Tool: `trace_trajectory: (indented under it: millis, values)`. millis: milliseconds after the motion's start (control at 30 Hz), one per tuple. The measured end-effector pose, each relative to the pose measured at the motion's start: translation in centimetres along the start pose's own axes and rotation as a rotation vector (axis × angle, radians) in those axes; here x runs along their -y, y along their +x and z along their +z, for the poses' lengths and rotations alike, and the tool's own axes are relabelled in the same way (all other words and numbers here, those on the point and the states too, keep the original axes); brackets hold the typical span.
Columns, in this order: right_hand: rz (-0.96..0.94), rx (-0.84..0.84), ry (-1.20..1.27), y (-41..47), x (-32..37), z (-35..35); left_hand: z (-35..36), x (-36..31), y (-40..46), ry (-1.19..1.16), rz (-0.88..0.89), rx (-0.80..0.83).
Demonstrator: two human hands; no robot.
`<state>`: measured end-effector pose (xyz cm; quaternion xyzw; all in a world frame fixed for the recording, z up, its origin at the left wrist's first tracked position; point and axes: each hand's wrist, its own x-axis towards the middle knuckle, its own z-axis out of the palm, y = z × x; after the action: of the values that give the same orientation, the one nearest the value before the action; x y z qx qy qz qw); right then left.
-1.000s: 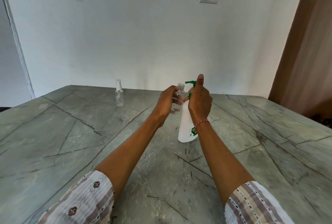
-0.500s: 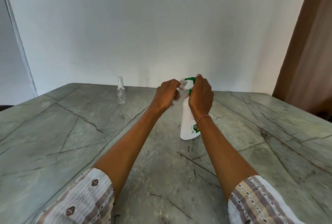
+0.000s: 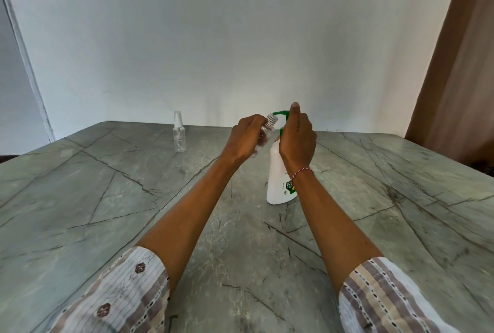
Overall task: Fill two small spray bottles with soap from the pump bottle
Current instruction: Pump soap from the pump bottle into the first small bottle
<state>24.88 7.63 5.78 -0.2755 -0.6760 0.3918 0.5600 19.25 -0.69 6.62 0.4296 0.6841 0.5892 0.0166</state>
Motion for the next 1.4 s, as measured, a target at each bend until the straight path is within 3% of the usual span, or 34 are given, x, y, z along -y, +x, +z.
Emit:
trace_trajectory:
  millis: [167,267,867,1267,1400]
  values:
    - [-0.018,0.004,-0.006,-0.06,-0.02,0.31,0.04,-0.3,-0.06,-0.012,-0.003,-0.009]
    - [-0.071,0.035,-0.13,0.04,-0.24,0.05,-0.08,-0.29,0.0,0.003,-0.015,-0.017]
    - [-0.019,-0.05,0.015,-0.3,0.36,0.34,0.19,-0.04,-0.04,-0.055,-0.043,-0.024]
    - [-0.075,0.006,-0.164,-0.06,-0.01,-0.1,0.07,-0.22,-0.36,-0.027,-0.056,0.004]
    - [-0.001,-0.026,-0.043,-0.36,0.42,0.25,0.02,-0.31,-0.43,-0.031,-0.064,0.002]
